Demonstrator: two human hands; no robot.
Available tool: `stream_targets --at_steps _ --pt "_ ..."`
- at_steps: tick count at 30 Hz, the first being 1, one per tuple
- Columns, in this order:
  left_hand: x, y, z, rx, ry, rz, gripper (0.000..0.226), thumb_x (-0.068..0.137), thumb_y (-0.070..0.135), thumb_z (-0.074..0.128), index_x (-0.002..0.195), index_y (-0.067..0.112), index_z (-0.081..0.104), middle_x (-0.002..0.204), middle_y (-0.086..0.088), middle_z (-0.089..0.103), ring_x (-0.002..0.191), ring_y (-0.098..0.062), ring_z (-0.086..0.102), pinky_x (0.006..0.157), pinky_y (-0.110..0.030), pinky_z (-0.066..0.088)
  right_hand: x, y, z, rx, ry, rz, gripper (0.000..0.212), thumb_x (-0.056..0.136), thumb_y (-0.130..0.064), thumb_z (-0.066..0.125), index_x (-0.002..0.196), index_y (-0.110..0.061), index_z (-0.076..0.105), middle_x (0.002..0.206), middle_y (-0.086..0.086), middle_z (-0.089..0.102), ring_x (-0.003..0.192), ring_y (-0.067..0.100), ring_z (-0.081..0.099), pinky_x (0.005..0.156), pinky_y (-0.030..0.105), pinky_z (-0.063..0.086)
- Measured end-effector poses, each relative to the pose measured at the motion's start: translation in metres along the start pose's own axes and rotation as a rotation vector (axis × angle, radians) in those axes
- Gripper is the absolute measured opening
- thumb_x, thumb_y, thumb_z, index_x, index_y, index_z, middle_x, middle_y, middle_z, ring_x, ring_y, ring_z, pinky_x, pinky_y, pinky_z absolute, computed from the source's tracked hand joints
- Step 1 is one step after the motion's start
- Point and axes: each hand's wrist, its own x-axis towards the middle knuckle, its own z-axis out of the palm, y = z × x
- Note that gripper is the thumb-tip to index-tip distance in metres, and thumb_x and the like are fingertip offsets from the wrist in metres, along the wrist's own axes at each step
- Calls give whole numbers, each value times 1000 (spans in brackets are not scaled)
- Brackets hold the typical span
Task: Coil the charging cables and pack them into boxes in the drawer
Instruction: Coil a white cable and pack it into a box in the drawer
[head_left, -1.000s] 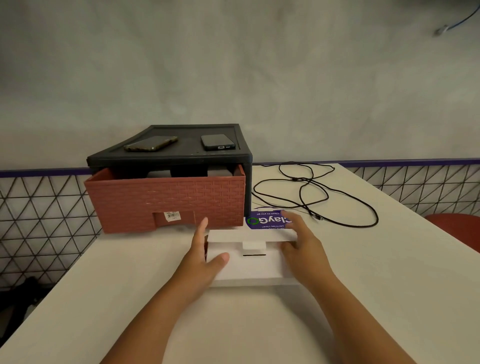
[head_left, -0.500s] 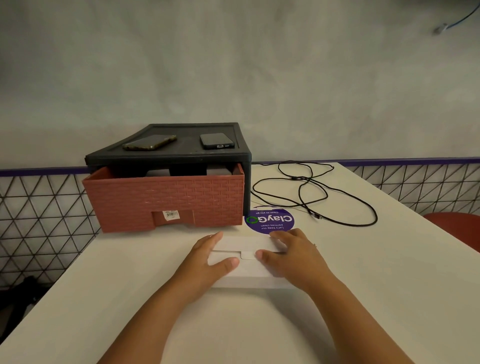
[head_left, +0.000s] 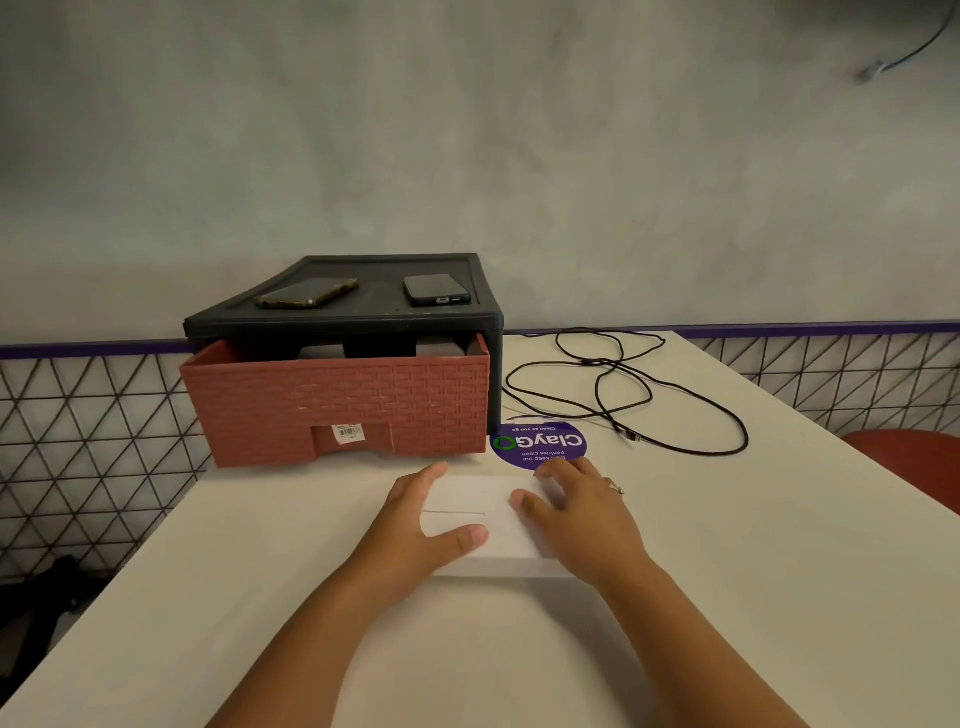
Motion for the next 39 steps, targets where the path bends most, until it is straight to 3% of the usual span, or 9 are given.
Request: stream_targets --at_steps 6,11,14,20,23,26,30,33,39 --pt "-11 4 2 2 41 49 78 60 50 70 126 41 30 130 16 30 117 1 33 90 -12 26 -12 3 0 171 61 70 40 84 -50 57 116 -26 47 110 -4 43 99 21 53 78 28 40" --pt "-23 6 5 61 102 101 72 73 27 79 125 37 30 128 15 30 112 -1 36 86 -15 28 -26 10 -3 421 57 12 34 82 -33 67 107 -34 43 110 -3 54 90 10 53 74 22 38" --pt "-32 12 7 98 133 100 75 73 24 78 131 29 31 127 15 28 109 -3 38 84 -16 30 -37 18 -10 628 -18 28 60 81 -20 71 125 -36 33 110 -5 57 93 3 56 72 10 42" --pt "-49 27 20 161 209 111 73 69 25 81 122 29 30 123 15 29 103 -6 40 75 -17 30 -55 36 -21 793 -96 70 85 74 -18 77 141 -31 26 114 -5 57 100 8 59 77 20 47" --pt "-56 37 32 16 212 76 77 56 43 81 112 30 30 120 10 33 105 -7 40 73 -12 30 -68 43 -29 835 -103 59 67 74 -11 77 128 -29 42 112 -3 61 98 17 62 77 24 52" --pt "-59 50 47 -87 292 17 78 44 71 54 107 27 37 122 7 35 118 -12 36 92 -19 29 -83 46 -39 886 -82 9 56 71 -2 77 111 -27 46 106 0 61 88 13 62 64 20 52" --pt "-60 72 69 39 359 -51 61 76 55 64 121 19 45 154 -5 11 142 -25 2 114 -36 10 -97 48 -42 858 25 -60 55 60 -9 74 104 -23 43 93 -6 58 73 -5 58 59 14 47" --pt "-63 89 86 67 278 -92 71 81 55 59 138 23 33 157 2 -12 143 -26 -15 116 -41 3 -105 51 -43 682 152 -79 51 68 -3 72 96 -34 43 88 -10 58 80 8 58 65 21 48" --pt "-72 113 109 -103 59 -75 76 90 46 51 149 19 10 157 3 -11 144 -13 7 110 -27 17 -117 57 -49 411 189 -156 43 58 -39 65 97 -50 50 103 -22 59 99 -3 53 83 20 43"
